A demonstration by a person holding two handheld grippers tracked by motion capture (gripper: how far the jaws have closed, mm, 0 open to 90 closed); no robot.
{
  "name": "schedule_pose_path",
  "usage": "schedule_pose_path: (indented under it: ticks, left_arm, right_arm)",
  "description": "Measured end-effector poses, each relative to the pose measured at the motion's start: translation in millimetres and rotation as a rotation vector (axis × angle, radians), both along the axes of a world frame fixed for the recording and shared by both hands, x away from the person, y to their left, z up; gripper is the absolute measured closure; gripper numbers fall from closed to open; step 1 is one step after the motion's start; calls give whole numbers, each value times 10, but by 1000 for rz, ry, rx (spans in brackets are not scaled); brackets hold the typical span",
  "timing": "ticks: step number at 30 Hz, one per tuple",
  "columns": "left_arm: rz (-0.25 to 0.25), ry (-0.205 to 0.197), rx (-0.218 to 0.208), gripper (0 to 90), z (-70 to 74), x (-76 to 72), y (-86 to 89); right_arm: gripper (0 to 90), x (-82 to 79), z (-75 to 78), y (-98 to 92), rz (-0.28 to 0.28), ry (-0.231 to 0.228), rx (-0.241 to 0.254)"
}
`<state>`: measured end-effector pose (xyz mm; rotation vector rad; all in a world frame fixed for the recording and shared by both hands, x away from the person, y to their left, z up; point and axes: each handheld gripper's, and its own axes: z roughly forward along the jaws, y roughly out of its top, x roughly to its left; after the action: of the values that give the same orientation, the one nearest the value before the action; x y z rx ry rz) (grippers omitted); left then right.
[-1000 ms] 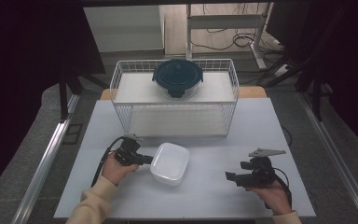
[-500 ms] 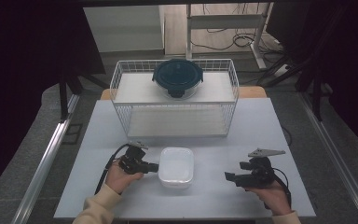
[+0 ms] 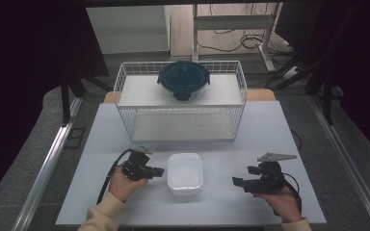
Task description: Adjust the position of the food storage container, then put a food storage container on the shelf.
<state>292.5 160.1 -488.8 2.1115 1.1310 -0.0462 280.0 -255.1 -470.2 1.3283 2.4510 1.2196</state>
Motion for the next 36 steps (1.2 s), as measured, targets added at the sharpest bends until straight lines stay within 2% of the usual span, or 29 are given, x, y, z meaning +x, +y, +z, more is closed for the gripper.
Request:
schedule_pose_path:
  ticks: [1,3,5,7,10,14,17,21,23,25,28,36]
  left_arm:
    - [26,-6,-29,900,43,-21,49]
    - [66,-33,-32,881,109,-66,98]
    - [107,-61,-44,819,157,-128,139]
    - [160,-70,-75,701,176,-200,175]
    - [192,-74,-80,469,147,-253,181]
    - [208,-77,-87,356,153,-263,203]
    - [203,-103,-94,319,194,-305,200]
    - [186,-109,-95,298,214,-324,188]
    - [193,-108,-113,293,230,-332,222]
    - [204,-109,-121,291,237,-336,250]
    - [212,-90,-149,282,230,-331,262]
    - [213,-48,-172,287,208,-264,207]
  right_arm:
    - [167,-3,7,2,-2,-3,3]
    - [166,-6,24,14,0,-7,14]
    - [166,-8,31,24,5,-7,15]
    - [167,-11,43,33,7,-10,18]
    - [167,-16,61,30,7,-18,25]
    - [166,-24,86,37,6,-26,30]
    - [167,-32,109,59,6,-37,35]
    - [169,-61,184,81,6,-64,51]
    - [169,-74,212,79,-1,-72,60]
    - [175,-80,226,78,4,-68,65]
    - [204,-68,219,77,0,-54,82]
    - [255,65,206,184,10,2,87]
